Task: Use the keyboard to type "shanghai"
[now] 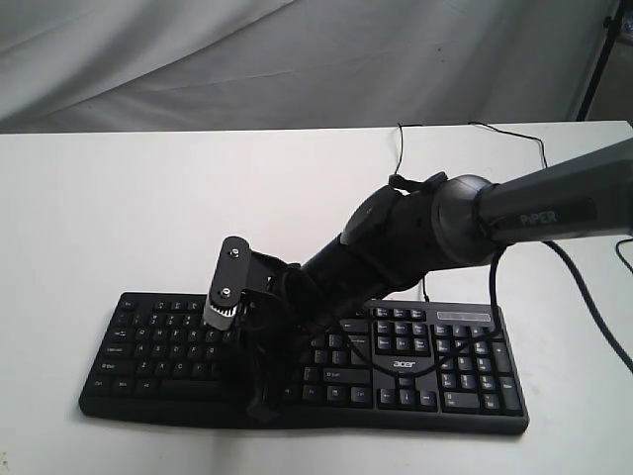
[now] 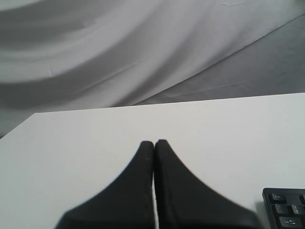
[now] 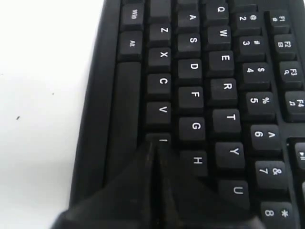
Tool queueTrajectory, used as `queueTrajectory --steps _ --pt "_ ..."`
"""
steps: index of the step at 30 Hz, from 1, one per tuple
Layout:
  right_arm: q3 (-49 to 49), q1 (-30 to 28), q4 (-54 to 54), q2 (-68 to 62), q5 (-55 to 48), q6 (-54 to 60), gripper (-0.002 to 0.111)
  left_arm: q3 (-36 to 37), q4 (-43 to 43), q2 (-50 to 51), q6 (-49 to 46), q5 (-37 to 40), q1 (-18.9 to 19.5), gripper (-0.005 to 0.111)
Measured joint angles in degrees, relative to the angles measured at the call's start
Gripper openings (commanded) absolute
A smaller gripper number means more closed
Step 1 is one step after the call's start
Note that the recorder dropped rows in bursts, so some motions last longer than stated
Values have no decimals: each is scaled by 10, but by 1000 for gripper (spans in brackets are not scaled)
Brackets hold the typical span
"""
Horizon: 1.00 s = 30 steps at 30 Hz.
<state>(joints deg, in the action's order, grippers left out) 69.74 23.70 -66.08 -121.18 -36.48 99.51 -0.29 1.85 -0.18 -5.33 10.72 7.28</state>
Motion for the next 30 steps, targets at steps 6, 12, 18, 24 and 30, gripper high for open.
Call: queueTrajectory --steps 6,12,18,24,30 --pt "0 0 11 0 7 0 0 0 0 0 0 0 0 1" --pt "0 0 14 0 8 -2 0 0 0 0 0 0 0 1" --pt "0 0 19 23 13 -6 0 0 0 0 0 0 0 1" --pt "0 0 19 37 13 -6 0 0 0 0 0 0 0 1" --pt "0 0 20 37 13 -6 0 0 0 0 0 0 0 1"
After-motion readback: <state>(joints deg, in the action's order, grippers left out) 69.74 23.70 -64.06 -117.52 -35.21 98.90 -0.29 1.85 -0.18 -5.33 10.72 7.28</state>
